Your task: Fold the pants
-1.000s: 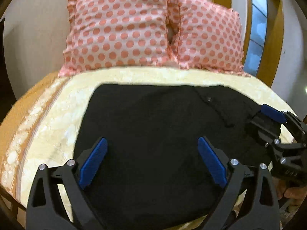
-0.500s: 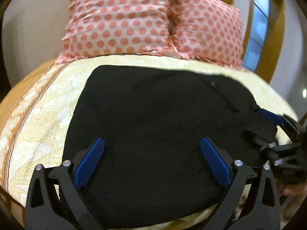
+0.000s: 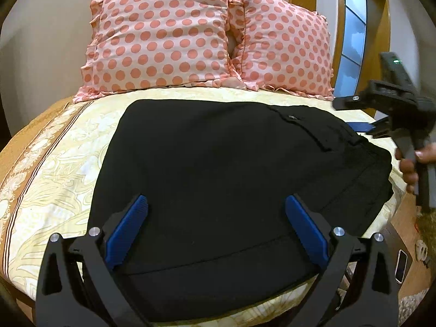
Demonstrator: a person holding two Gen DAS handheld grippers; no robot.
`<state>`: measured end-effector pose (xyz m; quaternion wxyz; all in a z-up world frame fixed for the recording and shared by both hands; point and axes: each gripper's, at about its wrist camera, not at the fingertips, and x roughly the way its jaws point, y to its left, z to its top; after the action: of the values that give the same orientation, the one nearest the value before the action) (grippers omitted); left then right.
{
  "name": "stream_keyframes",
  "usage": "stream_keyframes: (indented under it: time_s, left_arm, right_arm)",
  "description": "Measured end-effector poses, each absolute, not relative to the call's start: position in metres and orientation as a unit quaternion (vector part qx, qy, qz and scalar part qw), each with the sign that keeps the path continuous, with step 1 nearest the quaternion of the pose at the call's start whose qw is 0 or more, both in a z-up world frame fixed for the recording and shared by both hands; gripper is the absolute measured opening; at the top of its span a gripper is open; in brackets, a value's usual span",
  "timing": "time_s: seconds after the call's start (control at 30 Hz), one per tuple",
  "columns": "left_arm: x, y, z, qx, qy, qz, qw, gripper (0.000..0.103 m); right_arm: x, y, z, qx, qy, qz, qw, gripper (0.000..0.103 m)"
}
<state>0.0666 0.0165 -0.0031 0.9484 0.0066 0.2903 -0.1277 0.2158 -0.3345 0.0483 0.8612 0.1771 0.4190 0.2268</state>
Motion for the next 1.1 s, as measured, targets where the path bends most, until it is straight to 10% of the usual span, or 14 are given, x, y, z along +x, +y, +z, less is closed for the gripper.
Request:
stream_keyframes:
  time_s: [0.27, 1.1]
  left_arm:
    - [0.066, 0.016, -0.004, 0.007, 0.288, -0.129, 0.949, 0.101]
    - [0.152, 0.113, 0.038, -0.105, 0.389, -0.102, 0.91, 0.099]
  right_arm:
    - [0.229, -0.324, 0.037, 0.147, 0.445, 0.237, 0.851, 0.059]
    - [0.216, -0.306, 0.043, 0.064, 0.4, 0.27, 0.874, 0.031]
